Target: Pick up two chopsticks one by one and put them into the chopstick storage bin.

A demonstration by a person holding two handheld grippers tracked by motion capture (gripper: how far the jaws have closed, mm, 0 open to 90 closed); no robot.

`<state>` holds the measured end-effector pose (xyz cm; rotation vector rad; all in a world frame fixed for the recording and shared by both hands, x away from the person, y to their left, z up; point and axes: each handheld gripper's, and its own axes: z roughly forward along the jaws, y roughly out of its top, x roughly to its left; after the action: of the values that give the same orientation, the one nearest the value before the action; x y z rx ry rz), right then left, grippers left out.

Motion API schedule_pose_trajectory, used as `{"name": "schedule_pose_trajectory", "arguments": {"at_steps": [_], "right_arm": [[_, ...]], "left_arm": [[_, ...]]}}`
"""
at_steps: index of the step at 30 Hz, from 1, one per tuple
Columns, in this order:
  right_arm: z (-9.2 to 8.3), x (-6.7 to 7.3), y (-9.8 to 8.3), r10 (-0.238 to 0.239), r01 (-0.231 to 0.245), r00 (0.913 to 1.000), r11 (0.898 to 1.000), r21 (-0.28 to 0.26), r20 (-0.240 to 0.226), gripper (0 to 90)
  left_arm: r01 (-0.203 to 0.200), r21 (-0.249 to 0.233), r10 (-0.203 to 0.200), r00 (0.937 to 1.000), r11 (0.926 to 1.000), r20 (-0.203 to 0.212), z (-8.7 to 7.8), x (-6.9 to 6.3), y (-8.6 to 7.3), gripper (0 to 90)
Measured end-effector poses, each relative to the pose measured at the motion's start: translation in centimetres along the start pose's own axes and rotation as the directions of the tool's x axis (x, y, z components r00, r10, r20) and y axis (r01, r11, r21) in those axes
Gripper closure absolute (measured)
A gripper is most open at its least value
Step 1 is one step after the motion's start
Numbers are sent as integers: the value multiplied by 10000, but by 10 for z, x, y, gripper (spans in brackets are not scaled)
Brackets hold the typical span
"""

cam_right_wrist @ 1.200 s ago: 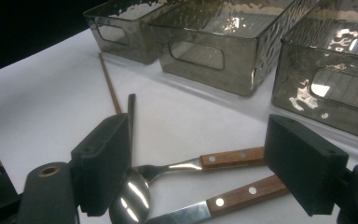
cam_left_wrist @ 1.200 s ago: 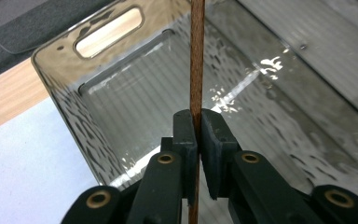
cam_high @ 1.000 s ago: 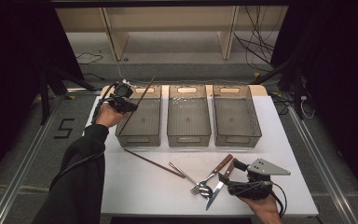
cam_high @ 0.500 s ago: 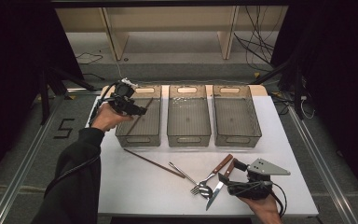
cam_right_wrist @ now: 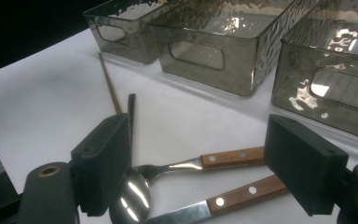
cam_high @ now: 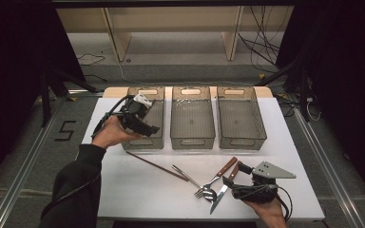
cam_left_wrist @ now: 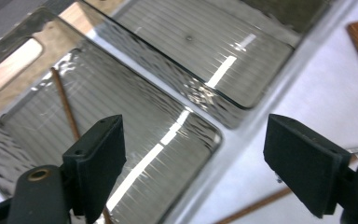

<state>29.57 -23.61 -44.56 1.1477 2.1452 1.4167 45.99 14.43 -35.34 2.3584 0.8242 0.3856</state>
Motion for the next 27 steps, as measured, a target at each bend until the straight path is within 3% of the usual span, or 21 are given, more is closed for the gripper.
{"name": "schedule_pose_trajectory", "arguments": {"at_steps": [4, 7, 14, 18, 24, 27], "right_arm": [[0, 0, 0, -28, 28, 10000, 10000, -10, -3, 237], [0, 0, 0, -17, 17, 10000, 10000, 1, 0, 237], [1, 0, 0, -38, 38, 10000, 10000, 10, -6, 237], [1, 0, 0, -32, 32, 10000, 10000, 15, 1, 238], [0, 0, 0, -32, 32, 10000, 10000, 14, 8, 238], [1, 1, 0, -30, 31, 10000, 10000, 56, -27, 238]], "left_arm": [[-299, 23, 298, 9994, 9996, 155, 0, -12, -9, 185], [-621, 30, 621, 9981, 9981, 23, 3, -21, -15, 185], [-1283, 640, 1268, 9915, 9897, 277, 12, -34, -27, 188], [-1750, 1033, 1700, 9838, 9791, 562, 16, -39, -32, 203], [-2469, 1654, 2333, 9675, 9548, 972, 24, -44, -41, 206], [-2589, 1817, 2421, 9640, 9487, 1096, 28, -47, -43, 202]]}}
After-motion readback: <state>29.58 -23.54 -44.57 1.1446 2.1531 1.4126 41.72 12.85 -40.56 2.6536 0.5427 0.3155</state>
